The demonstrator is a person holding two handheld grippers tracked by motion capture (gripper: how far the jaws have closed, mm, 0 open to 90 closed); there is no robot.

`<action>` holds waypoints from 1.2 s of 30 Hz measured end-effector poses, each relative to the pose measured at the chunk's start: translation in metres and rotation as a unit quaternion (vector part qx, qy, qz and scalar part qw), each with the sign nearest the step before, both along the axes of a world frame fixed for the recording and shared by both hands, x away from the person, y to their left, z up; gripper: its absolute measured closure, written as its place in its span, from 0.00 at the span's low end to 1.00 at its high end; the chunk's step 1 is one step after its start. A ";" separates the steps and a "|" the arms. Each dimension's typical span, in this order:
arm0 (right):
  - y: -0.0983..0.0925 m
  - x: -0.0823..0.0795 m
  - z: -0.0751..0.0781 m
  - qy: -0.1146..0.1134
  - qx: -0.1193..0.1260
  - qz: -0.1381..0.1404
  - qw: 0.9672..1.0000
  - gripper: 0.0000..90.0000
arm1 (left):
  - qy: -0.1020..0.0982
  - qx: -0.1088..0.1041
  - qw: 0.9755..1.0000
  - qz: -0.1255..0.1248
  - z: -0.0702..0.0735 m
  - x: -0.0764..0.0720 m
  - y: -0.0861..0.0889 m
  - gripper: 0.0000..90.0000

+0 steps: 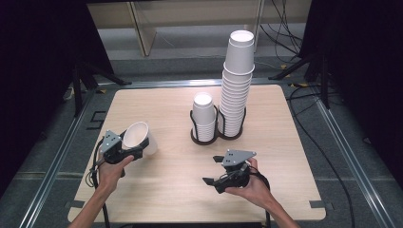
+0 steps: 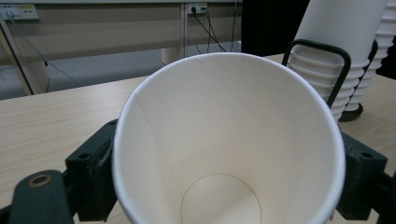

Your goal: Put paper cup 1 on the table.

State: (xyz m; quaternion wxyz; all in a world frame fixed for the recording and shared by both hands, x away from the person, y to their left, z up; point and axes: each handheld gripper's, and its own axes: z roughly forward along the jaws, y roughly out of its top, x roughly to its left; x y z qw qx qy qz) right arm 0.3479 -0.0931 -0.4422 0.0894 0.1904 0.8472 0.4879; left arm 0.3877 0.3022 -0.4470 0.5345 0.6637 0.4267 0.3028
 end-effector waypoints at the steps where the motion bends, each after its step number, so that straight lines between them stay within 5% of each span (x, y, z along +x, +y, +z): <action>1: 0.000 0.000 0.000 0.006 0.001 0.000 1.000 0.19 | 0.002 0.002 1.000 0.002 -0.001 0.002 0.000 0.16; 6: 0.000 0.000 0.000 0.006 0.000 0.000 1.000 0.19 | 0.002 0.003 1.000 0.009 -0.003 0.014 0.000 0.16; 15: 0.000 0.000 -0.001 0.006 -0.002 0.003 1.000 0.20 | 0.050 0.022 0.999 0.003 -0.009 0.033 -0.001 0.16; 30: 0.000 0.000 -0.001 0.009 0.002 0.008 1.000 0.20 | 0.033 0.042 0.999 -0.011 -0.020 0.038 -0.014 0.15; 36: 0.000 0.000 -0.001 0.010 0.003 0.009 1.000 0.20 | 0.054 0.050 0.997 -0.023 -0.032 0.037 -0.011 0.16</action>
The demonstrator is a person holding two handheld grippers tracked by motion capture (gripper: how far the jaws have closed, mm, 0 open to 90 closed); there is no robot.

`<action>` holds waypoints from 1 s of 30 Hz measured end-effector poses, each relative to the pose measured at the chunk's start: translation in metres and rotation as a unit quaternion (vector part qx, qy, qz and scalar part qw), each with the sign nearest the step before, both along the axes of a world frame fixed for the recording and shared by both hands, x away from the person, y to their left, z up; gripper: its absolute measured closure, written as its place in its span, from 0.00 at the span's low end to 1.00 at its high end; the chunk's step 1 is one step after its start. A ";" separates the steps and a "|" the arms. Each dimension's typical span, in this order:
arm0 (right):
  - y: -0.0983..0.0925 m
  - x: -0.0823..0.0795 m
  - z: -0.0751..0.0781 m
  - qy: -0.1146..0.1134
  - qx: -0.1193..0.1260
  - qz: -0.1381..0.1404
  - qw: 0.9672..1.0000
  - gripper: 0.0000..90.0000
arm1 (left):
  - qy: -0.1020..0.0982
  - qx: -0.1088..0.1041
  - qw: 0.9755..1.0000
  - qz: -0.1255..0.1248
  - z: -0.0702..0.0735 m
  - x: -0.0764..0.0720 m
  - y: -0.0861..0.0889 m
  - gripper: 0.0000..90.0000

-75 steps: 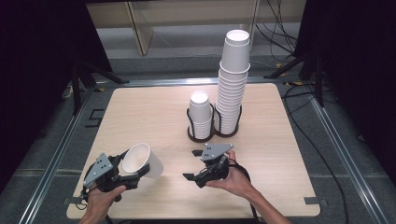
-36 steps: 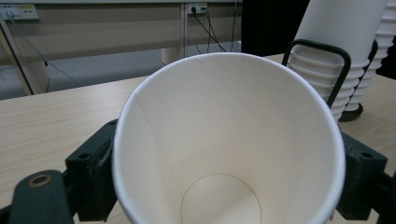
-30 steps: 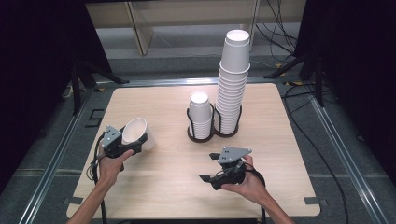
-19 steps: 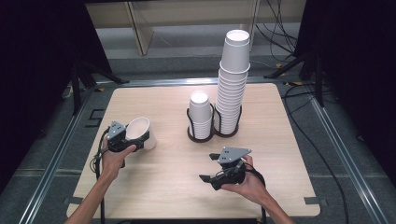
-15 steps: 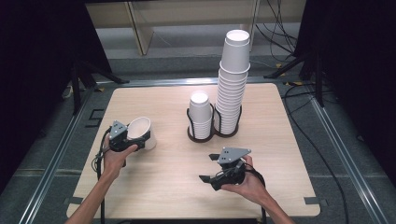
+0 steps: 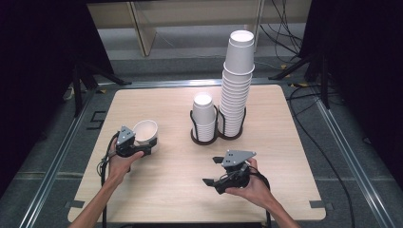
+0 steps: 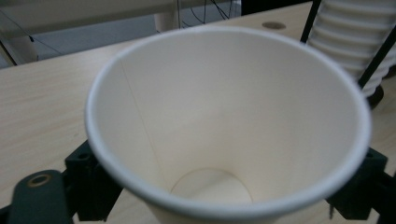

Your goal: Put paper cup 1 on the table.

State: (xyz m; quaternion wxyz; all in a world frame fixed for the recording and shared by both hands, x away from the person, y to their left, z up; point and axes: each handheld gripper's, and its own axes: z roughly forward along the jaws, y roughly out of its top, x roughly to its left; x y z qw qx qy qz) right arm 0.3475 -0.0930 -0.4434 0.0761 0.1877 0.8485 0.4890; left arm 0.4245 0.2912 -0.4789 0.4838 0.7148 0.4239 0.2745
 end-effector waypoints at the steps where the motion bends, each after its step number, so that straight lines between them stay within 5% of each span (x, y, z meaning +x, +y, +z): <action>1: 0.000 0.000 0.000 0.001 0.000 0.002 1.000 0.20 | 0.003 0.002 1.000 -0.001 -0.001 0.000 0.000 0.16; 19: -0.005 0.002 0.002 -0.003 0.003 -0.007 1.000 0.20 | 0.019 -0.007 1.000 -0.016 -0.001 -0.030 0.019 0.16; 30: -0.020 0.008 0.003 0.005 0.010 -0.074 0.997 0.20 | 0.011 -0.021 1.000 0.002 0.009 -0.075 0.014 0.16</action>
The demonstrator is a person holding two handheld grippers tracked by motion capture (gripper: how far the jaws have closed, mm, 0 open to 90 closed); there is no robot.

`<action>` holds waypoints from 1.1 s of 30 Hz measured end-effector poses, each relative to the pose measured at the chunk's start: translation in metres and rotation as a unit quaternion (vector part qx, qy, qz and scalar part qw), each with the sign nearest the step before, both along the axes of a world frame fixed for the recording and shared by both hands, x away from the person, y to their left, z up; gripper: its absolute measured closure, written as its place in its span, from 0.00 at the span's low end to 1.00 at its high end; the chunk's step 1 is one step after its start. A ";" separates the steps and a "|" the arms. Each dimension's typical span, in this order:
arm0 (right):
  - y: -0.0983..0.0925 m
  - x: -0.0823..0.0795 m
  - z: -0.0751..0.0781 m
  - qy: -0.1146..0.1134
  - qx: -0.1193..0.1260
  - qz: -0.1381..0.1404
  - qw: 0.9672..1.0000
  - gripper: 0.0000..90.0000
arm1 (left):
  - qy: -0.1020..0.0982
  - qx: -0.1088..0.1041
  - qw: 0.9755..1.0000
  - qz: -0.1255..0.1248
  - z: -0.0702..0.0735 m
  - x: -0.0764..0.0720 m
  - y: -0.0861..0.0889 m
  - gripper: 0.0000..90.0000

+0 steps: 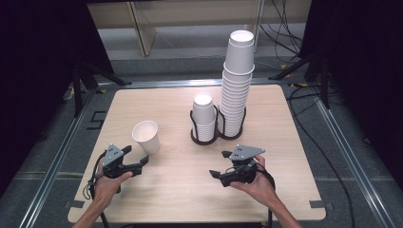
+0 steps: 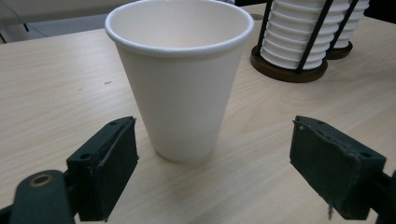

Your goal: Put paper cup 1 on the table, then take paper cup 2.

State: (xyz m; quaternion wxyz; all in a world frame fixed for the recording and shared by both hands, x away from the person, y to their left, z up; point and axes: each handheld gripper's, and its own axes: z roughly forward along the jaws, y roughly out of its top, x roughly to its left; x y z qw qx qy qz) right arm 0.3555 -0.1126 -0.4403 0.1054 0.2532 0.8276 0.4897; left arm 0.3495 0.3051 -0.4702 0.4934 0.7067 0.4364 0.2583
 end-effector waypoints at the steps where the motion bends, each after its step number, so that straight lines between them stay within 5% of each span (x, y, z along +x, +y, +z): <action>1: -0.001 0.000 0.000 -0.002 0.001 -0.007 1.000 0.20 | 0.002 0.001 1.000 0.002 0.001 -0.003 -0.001 0.16; 10: -0.016 0.004 0.002 0.004 0.012 -0.061 0.998 0.18 | -0.016 0.000 1.000 -0.017 0.007 -0.033 -0.016 0.16; 18: -0.026 0.008 0.001 0.002 0.009 -0.077 0.997 0.18 | -0.023 -0.006 0.999 -0.023 0.015 -0.059 -0.020 0.16; 23: -0.027 0.008 0.001 0.018 0.018 -0.084 0.996 0.18 | -0.021 -0.005 0.999 -0.037 0.010 -0.065 -0.022 0.16; 31: -0.035 0.012 0.012 -0.005 0.020 -0.103 0.994 0.18 | -0.031 -0.002 0.999 -0.043 0.010 -0.063 -0.021 0.16; 33: -0.036 0.013 0.016 -0.006 0.036 -0.109 0.993 0.18 | -0.034 -0.005 0.998 -0.044 0.009 -0.063 -0.021 0.16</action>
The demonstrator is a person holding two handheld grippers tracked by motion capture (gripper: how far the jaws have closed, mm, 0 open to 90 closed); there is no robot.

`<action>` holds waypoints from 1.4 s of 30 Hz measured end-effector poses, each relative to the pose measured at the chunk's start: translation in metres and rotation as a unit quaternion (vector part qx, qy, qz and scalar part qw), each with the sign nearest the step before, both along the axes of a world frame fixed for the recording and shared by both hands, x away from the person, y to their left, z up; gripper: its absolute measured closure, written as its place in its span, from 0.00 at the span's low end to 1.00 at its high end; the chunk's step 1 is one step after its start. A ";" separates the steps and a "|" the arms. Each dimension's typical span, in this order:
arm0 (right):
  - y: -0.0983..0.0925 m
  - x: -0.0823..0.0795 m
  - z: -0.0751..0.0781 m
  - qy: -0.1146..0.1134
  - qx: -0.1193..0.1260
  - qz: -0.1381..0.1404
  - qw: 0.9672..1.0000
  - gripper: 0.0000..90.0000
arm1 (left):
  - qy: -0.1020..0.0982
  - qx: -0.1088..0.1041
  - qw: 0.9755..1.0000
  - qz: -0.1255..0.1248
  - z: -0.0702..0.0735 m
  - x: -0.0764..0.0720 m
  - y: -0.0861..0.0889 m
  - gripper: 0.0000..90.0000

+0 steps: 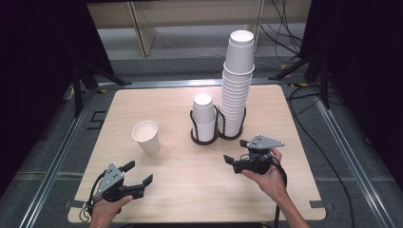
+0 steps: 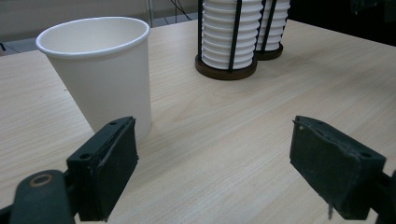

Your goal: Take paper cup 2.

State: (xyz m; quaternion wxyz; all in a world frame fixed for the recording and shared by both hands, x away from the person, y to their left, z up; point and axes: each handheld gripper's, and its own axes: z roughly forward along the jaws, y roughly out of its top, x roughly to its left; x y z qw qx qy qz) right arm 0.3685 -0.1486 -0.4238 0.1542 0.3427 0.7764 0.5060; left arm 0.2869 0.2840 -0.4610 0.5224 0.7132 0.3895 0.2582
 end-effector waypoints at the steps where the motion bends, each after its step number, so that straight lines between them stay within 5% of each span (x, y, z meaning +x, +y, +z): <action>1: -0.001 0.002 0.003 0.002 0.002 0.000 1.000 0.18 | 0.003 0.003 1.000 0.002 0.000 -0.001 0.000 0.16; 10: -0.017 0.008 0.036 -0.012 0.004 -0.034 0.999 0.17 | 0.008 0.009 1.000 -0.006 -0.002 0.002 -0.002 0.16; 12: -0.022 0.012 0.044 -0.031 0.002 -0.045 0.999 0.17 | 0.006 0.007 1.000 -0.009 -0.003 0.003 -0.004 0.16; 20: -0.034 0.025 0.081 -0.038 0.025 -0.068 0.997 0.17 | 0.009 0.013 1.000 -0.012 -0.004 0.003 -0.003 0.16; 24: -0.038 0.036 0.098 -0.066 0.027 -0.080 0.994 0.17 | 0.013 0.015 1.000 -0.008 -0.004 0.003 -0.002 0.16; 25: -0.038 0.036 0.102 -0.050 0.035 -0.082 0.995 0.17 | 0.014 0.015 1.000 -0.008 -0.004 0.003 -0.003 0.16; 28: -0.039 0.043 0.114 -0.063 0.030 -0.090 0.993 0.17 | 0.011 0.008 1.000 -0.011 -0.005 0.004 -0.004 0.16; 33: -0.039 0.051 0.134 -0.085 0.026 -0.090 0.992 0.17 | 0.018 0.019 1.000 -0.012 -0.005 0.004 -0.004 0.16; 36: -0.038 0.052 0.146 -0.074 0.040 -0.091 0.992 0.17 | 0.011 0.013 1.000 -0.012 -0.006 0.004 -0.004 0.16; 42: -0.037 0.061 0.168 -0.091 0.036 -0.091 0.991 0.17 | 0.018 0.018 1.000 -0.012 -0.005 0.004 -0.004 0.16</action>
